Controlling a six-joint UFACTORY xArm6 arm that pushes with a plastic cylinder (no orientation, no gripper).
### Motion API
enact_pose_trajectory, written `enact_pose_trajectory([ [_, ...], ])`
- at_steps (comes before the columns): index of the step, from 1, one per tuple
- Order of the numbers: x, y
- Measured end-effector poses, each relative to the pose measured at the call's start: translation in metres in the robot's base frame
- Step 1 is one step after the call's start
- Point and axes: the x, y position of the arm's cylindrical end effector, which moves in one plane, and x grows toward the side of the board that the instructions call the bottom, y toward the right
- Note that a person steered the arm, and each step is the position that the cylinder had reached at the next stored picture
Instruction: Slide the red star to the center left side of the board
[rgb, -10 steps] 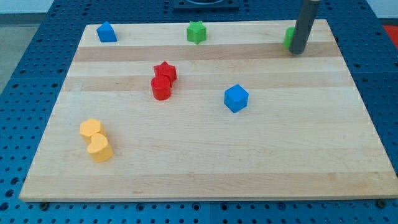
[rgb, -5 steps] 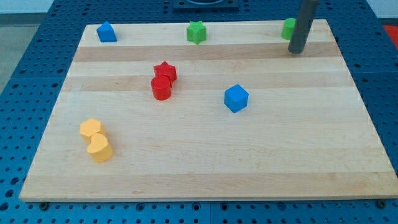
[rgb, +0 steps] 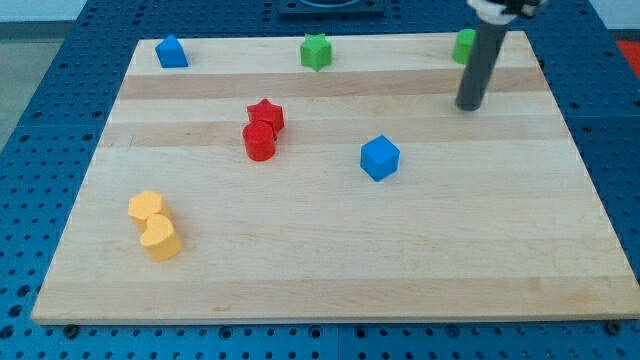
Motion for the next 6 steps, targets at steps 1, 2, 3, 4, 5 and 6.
enact_pose_trajectory([
  [1, -0.001, -0.065],
  [2, -0.004, -0.140],
  [3, 0.003, -0.205],
  [4, 0.015, -0.255],
  [5, 0.024, -0.278],
  [6, 0.033, -0.278],
])
